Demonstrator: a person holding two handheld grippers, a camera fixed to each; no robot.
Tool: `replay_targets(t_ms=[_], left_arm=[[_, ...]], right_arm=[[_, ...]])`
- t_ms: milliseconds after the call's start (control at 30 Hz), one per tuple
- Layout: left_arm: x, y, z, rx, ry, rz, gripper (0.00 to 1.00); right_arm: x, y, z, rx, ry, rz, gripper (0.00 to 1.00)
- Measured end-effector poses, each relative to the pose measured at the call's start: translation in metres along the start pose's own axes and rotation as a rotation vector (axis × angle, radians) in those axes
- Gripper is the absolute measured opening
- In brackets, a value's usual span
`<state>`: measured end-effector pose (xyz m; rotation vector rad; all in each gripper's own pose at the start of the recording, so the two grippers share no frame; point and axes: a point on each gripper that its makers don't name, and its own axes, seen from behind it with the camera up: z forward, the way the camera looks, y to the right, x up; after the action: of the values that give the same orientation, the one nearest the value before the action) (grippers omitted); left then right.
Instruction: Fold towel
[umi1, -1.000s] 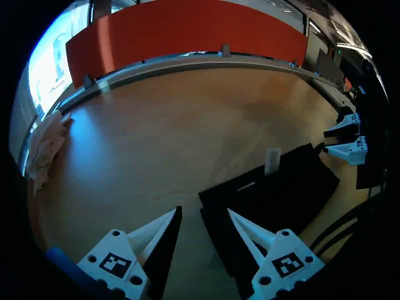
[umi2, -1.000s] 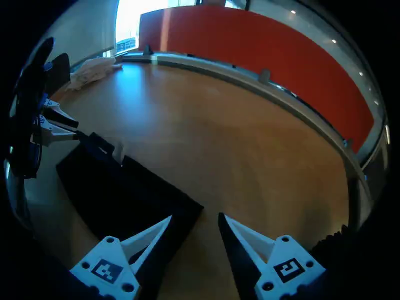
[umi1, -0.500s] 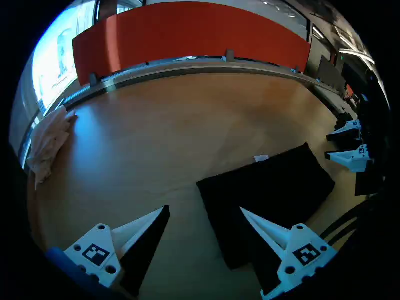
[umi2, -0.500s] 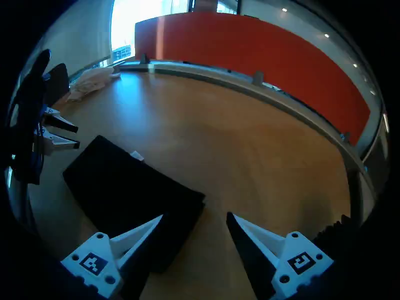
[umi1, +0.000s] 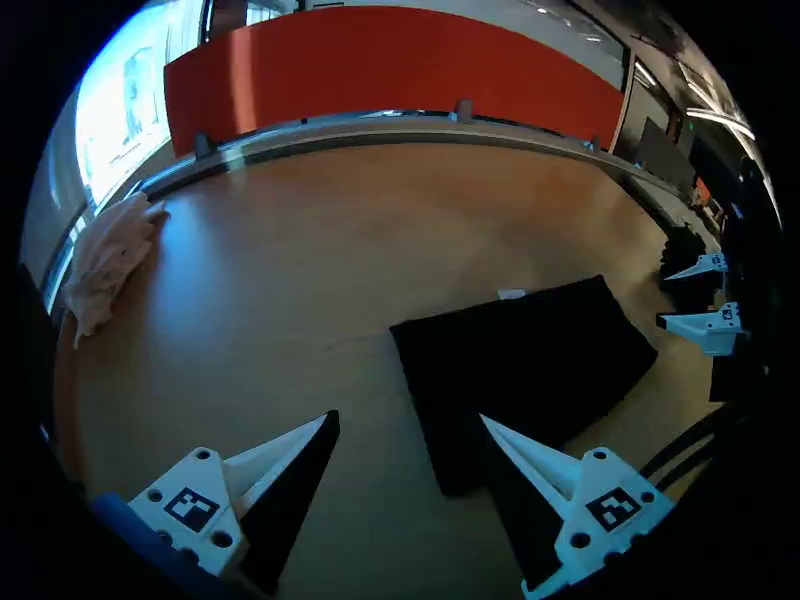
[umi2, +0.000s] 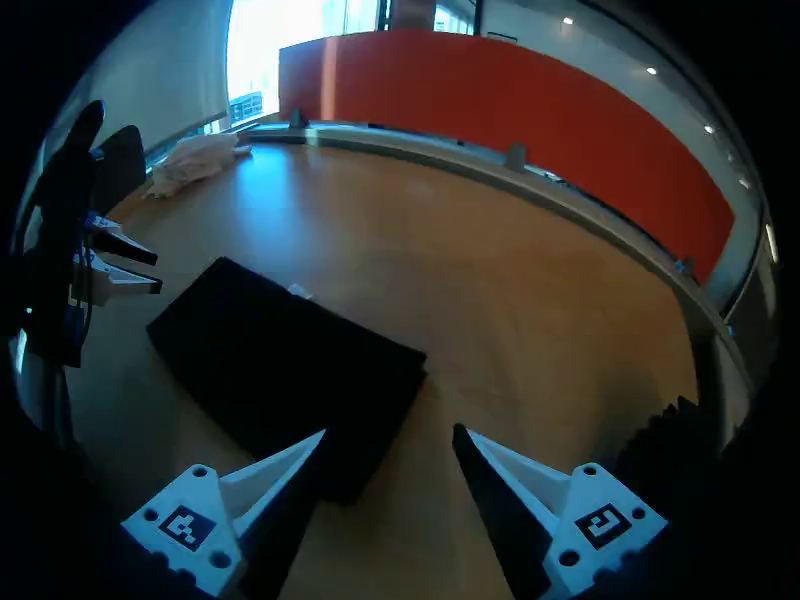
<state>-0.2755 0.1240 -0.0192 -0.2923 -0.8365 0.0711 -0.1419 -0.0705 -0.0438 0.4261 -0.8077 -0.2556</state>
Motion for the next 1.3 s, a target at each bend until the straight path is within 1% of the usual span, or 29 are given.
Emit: replay_targets(t_ms=[200, 367, 467, 733, 967, 1167, 1300], left_arm=[[-0.012, 0.001, -0.012, 0.004, -0.003, -0.016, 0.93], [-0.018, -0.002, -0.016, 0.020, -0.005, -0.022, 0.93], [-0.019, -0.005, -0.021, 0.031, 0.002, -0.030, 0.93], [-0.030, -0.019, -0.040, 0.083, 0.012, -0.069, 0.93], [-0.043, -0.033, -0.056, 0.120, 0.017, -0.113, 0.93], [-0.047, -0.039, -0.066, 0.140, 0.022, -0.127, 0.93], [-0.050, -0.041, -0.072, 0.149, 0.025, -0.131, 0.93]], right_arm=[[-0.007, -0.006, -0.013, 0.000, 0.005, 0.003, 0.88], [-0.012, -0.007, -0.016, 0.007, 0.002, 0.000, 0.88], [-0.012, -0.009, -0.016, 0.022, 0.008, -0.012, 0.88], [-0.012, -0.015, -0.016, 0.072, 0.009, -0.064, 0.88], [-0.008, -0.019, -0.011, 0.104, 0.013, -0.085, 0.88], [-0.010, -0.019, -0.008, 0.126, 0.004, -0.110, 0.88], [-0.018, -0.020, -0.006, 0.139, -0.014, -0.133, 0.88]])
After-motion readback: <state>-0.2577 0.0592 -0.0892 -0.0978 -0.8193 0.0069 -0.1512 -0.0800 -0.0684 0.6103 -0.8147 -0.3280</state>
